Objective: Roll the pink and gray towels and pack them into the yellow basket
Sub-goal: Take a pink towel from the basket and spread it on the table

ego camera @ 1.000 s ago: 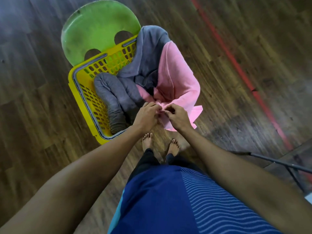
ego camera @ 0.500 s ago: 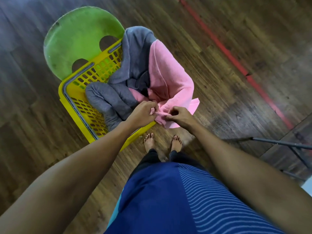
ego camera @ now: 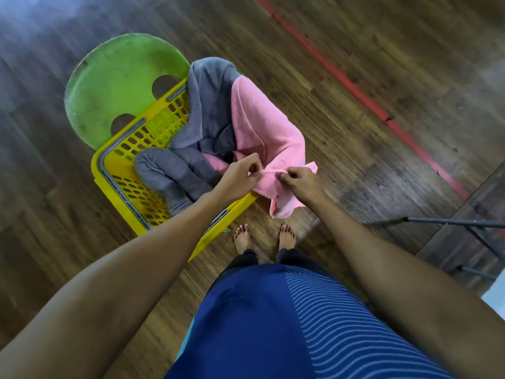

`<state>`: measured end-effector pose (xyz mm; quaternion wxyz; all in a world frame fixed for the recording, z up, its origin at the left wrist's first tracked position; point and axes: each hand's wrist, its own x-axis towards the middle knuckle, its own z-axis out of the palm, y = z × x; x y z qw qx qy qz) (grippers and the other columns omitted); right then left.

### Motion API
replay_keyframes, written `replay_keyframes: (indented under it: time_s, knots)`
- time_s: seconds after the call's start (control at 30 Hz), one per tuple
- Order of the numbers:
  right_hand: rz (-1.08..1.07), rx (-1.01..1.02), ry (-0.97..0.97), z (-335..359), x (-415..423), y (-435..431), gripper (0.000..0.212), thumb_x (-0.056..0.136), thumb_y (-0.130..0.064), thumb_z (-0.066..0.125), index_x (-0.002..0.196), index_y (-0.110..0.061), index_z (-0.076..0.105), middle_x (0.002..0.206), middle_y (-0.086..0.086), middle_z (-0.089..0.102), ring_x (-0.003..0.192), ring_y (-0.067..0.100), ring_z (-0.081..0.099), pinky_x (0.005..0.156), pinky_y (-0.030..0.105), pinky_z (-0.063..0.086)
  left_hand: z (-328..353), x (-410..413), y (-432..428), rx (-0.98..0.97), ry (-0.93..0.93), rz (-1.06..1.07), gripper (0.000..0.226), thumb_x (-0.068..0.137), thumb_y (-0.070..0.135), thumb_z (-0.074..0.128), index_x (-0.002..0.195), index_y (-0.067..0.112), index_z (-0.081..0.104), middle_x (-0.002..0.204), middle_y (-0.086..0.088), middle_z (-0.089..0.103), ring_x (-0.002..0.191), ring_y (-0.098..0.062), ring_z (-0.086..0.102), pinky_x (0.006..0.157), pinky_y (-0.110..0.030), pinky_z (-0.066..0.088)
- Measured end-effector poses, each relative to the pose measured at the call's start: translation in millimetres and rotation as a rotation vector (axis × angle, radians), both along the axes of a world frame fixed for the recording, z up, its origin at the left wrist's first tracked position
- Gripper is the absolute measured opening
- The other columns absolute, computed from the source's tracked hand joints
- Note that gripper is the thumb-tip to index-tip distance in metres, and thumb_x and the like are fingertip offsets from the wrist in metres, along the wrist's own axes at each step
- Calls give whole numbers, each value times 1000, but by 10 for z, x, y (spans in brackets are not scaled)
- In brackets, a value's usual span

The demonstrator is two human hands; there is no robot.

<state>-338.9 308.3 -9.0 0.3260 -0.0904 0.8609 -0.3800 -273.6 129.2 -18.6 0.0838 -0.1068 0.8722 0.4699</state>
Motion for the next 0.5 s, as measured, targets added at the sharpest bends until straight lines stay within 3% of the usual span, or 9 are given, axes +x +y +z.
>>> replay_keyframes:
  time_s: [0.1,0.2,0.3,0.37,0.43,0.5]
  knots:
    - [-48,-93,-24,43,-55,58,34,95,-25,59,63,-13,56,56,-3,46,54,8,39,51,21,27,57,-115,83,2,10,34,7,84,4,59,87,8,54,79,-10,59,70,-12,46,65,-31,39]
    - [-83,-169,-42,106,-106,115,23,95,-21,60,79,-8,69,64,-1,57,57,4,44,54,20,33,151,-196,121,-3,0,-40,18,81,15,68,93,10,56,82,-2,57,72,-11,48,67,-28,38]
    - [-122,-193,-15,137,-139,146,23,94,-22,61,87,-2,71,73,6,63,63,7,48,56,19,37,135,-209,134,-294,-63,-282,40,73,35,74,104,19,54,99,1,53,92,-18,48,77,-33,35]
    - [-117,-177,-25,126,-165,165,25,94,-25,60,91,-2,71,77,9,64,68,10,50,60,23,38,96,-171,146,-425,-29,-322,26,79,25,64,101,21,52,100,-3,51,100,-25,51,82,-39,34]
    - [-95,-185,-57,105,-177,188,24,96,-28,57,88,-9,69,82,8,65,75,12,53,67,29,41,59,-162,150,-403,13,-250,17,79,12,56,94,19,53,97,-6,51,99,-33,52,81,-43,39]
    - [-86,-190,-76,106,-182,195,24,98,-28,54,83,-14,65,82,0,61,77,13,52,71,31,41,38,-172,139,-345,42,-178,24,78,12,52,100,18,59,103,-6,55,102,-34,52,86,-48,42]
